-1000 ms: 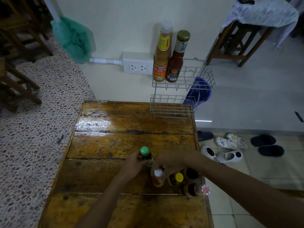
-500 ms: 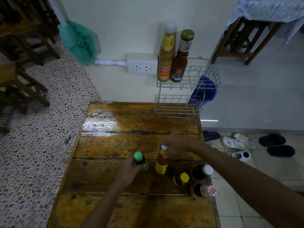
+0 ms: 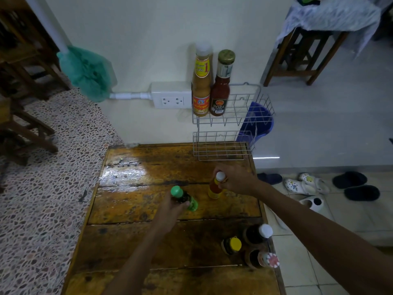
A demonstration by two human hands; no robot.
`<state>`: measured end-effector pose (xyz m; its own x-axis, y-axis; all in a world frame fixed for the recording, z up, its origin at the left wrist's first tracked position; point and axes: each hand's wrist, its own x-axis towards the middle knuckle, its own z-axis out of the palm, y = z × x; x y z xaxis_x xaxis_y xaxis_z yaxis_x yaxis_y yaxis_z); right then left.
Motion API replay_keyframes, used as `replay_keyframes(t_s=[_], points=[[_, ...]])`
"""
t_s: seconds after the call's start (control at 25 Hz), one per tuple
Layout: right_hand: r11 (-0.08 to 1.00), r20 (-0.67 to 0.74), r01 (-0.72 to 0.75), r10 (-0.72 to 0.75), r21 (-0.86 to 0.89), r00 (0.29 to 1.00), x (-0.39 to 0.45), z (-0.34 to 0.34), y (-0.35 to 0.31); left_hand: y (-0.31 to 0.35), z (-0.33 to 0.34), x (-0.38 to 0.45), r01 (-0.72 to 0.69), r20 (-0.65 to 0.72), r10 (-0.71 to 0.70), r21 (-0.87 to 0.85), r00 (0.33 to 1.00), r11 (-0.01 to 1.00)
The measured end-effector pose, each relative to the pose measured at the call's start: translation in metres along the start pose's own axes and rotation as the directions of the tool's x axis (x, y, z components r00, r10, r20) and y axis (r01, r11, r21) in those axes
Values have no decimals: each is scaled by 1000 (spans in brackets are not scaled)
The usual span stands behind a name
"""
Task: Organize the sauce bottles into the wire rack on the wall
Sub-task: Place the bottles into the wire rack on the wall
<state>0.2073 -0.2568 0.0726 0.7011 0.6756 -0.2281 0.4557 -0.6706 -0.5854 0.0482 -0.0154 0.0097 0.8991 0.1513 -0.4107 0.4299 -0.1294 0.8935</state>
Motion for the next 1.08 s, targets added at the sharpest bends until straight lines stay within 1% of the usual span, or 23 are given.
replay_keyframes(t_s=[0.2, 0.28, 0.36, 0.44, 0.48, 0.56, 0.64, 0.68, 0.76, 0.8, 0.88, 0.96, 1.08], points=[[998, -53, 38, -36, 46, 998, 3, 6, 17, 3, 5, 10, -9, -12, 9, -5, 1000, 1000], [995, -35, 40, -37, 87, 999, 4, 10, 18, 4, 6, 19, -7, -13, 7, -15, 1000, 1000], [995, -3, -5, 6, 99, 1000, 4, 20, 18, 9, 7, 28, -1, -12, 1, -6, 1000, 1000], [989, 4, -83, 83, 121, 997, 2, 35, 22, 14, 10, 36, -17, -19, 17, 2, 1000, 1000], [985, 2, -99, 100, 143, 995, 2, 41, 25, 19, 12, 40, -31, -26, 31, 10, 999, 999], [980, -18, -68, 73, 186, 997, 3, 47, 30, 31, 14, 47, -57, -45, 58, 27, 997, 998], [970, -86, -46, 69, 240, 994, 6, 41, 29, 50, 13, 58, -126, -66, 128, 39, 990, 991], [962, -142, -54, 95, 267, 985, 8, 33, 27, 63, 13, 65, -162, -85, 164, 38, 983, 986], [941, -295, -48, 153, 335, 943, 18, 9, 20, 93, 11, 82, -248, -134, 250, 36, 959, 968], [934, -369, -9, 150, 357, 917, 25, -4, 18, 108, 12, 92, -290, -144, 294, 47, 945, 956], [939, -476, 86, 89, 334, 875, 40, -26, 15, 125, 12, 114, -344, -147, 355, 97, 923, 934], [954, -517, 93, 72, 286, 853, 56, -37, 19, 121, 12, 138, -341, -140, 365, 171, 920, 924], [977, -489, 14, 94, 212, 867, 74, -32, 32, 106, 13, 165, -292, -112, 339, 307, 934, 906]])
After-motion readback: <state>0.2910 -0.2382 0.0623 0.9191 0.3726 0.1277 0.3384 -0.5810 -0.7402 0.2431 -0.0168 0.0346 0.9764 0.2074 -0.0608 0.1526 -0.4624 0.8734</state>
